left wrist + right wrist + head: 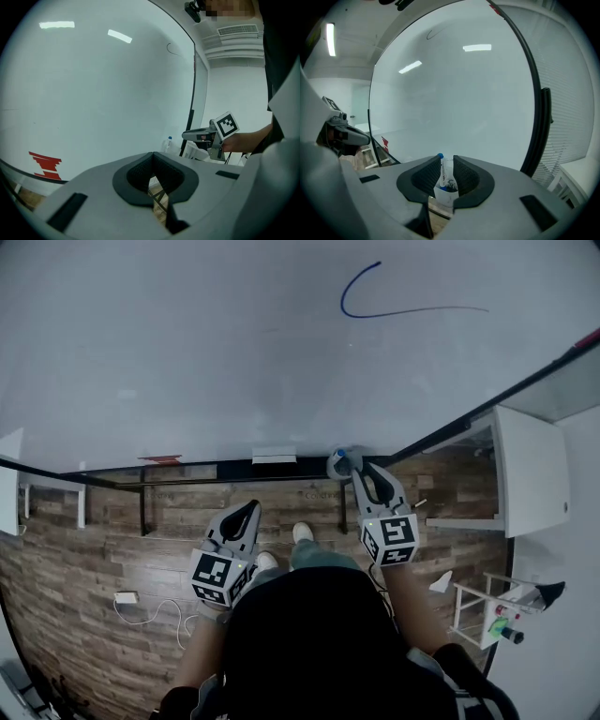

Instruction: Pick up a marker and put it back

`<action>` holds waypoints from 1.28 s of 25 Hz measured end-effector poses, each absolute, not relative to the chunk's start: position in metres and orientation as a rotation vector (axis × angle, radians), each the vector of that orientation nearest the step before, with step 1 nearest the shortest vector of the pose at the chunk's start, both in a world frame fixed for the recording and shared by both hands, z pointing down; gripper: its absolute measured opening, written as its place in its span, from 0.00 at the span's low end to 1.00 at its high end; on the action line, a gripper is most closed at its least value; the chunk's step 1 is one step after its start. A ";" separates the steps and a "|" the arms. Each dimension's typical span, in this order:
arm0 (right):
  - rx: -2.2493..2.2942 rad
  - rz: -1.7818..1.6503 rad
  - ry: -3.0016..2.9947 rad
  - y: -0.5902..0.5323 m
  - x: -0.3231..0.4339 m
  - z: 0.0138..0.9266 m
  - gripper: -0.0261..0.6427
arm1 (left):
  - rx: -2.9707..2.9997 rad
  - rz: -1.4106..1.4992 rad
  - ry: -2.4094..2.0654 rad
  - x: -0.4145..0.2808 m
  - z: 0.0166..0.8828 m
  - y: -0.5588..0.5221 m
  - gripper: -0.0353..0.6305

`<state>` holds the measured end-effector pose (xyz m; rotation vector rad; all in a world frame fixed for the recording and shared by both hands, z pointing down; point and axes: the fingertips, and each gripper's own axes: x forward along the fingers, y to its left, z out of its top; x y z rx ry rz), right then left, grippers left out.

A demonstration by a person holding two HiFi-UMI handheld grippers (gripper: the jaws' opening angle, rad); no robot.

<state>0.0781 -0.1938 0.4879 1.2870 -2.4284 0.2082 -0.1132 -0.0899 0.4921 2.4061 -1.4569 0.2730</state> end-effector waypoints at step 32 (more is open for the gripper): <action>1.574 0.325 -2.274 -0.081 0.163 0.488 0.09 | 2.671 0.300 -1.042 -0.006 0.490 -0.098 0.08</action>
